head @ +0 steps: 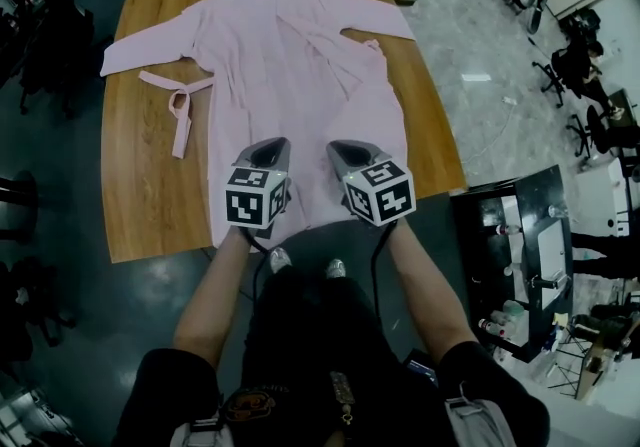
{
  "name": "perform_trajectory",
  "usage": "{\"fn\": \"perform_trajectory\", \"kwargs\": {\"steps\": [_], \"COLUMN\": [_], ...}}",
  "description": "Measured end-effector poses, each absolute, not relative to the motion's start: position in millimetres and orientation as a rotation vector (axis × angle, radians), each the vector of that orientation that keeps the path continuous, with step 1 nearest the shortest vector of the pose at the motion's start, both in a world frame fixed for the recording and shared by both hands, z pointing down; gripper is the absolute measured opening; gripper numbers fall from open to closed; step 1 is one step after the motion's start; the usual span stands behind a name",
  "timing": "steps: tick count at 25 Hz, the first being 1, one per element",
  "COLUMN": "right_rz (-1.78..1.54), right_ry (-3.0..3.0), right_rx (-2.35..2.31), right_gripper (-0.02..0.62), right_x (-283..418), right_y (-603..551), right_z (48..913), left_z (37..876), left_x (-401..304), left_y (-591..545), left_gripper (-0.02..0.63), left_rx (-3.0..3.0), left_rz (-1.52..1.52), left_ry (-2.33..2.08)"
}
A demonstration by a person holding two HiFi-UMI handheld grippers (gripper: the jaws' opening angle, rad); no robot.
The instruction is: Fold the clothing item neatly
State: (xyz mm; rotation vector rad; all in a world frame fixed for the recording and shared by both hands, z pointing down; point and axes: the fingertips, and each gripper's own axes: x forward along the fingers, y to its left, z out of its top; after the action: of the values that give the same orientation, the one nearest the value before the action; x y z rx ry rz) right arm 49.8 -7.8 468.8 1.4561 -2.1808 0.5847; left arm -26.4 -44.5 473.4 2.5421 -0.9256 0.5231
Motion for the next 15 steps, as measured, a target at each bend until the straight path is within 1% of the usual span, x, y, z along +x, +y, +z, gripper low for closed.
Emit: {"fn": "perform_trajectory", "kwargs": {"steps": [6,15], "right_rz": [0.555,0.535], "right_ry": [-2.284,-2.395], "right_rx": [1.305,1.004], "right_gripper": [0.008,0.008], "right_x": [19.3,-21.7], "right_y": [49.5,156.4], "right_z": [460.1,470.9], "left_z": [464.0,458.8], "left_x": [-34.5,-56.6], "left_y": [-3.5,79.3], "left_gripper": [0.006,0.006], "left_rx": [2.525,2.453], "left_rz": [0.512,0.521], "left_ry": [-1.009,-1.17]}}
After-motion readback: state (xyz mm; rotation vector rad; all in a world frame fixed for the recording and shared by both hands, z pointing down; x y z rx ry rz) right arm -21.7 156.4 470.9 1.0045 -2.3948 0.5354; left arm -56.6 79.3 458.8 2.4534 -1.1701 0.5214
